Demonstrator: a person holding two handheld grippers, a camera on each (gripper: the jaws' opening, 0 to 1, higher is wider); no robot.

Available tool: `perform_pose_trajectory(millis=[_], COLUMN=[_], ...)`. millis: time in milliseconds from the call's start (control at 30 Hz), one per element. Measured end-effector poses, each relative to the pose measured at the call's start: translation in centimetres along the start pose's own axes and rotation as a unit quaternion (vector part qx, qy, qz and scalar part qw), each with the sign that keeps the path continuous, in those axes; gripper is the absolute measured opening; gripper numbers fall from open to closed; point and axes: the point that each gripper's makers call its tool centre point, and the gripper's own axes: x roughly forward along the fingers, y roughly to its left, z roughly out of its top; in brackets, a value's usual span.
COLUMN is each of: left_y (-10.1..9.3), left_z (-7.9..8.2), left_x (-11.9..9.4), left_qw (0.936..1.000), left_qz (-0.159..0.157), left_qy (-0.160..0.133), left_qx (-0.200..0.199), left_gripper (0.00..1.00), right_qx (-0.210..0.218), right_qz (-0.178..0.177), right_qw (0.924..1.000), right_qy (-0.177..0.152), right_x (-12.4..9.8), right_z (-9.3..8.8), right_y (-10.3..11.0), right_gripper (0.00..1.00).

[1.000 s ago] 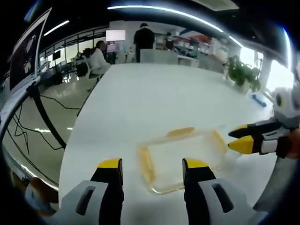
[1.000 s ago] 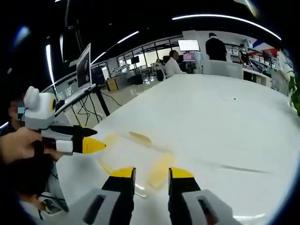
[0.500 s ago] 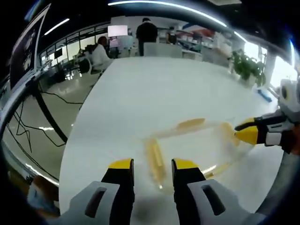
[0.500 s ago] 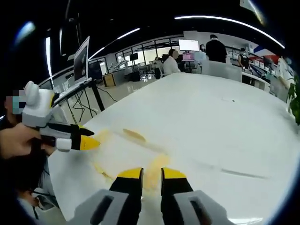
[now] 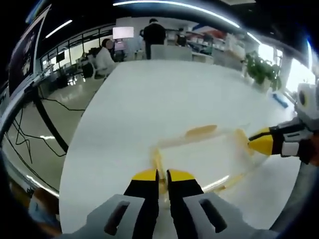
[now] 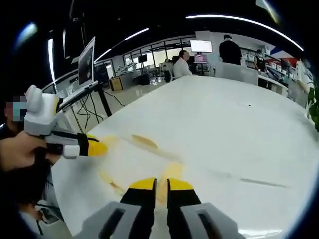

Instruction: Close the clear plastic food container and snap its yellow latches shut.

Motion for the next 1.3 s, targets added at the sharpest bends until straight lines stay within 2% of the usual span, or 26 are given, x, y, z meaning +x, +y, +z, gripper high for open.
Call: perform_pose_trajectory(millis=[100,267,533,933,1300], left_y=[0.0,0.1,0.6,0.4,-0.1], left_z=[0.0,-0.2,1.1,1.7,3.1], left_x=[-0.1,-0.2,-0.9,-1.8,-2.3], left_qw=[0.9998,0.9997,0.9997,0.9996,0.9994], left_qz=[0.006,0.01,0.017,0.025,0.027], left_qy=[0.003,0.009,-0.001,-0.002,-0.013], left_qx=[0.018,0.019,0.02,0.016,0.019], left_gripper=[0.03,0.02,0.02,0.02,0.02], right_qx=[0.006,0.016,0.025,0.037,0.039], right_qz=[-0.001,0.003,0.01,0.015,0.016], right_qw=[1.0,0.9999,0.9995,0.999,0.9986], right_qy=[0.002,0.0,-0.014,-0.02,-0.031], right_x=[0.0,-0.4,-1.1,-1.9,-2.8], right_z=[0.0,0.1,1.7,2.5,3.6], right_y=[-0.1,-0.1,0.1,0.4,0.0], right_gripper=[0.03,0.02,0.01,0.01,0.01])
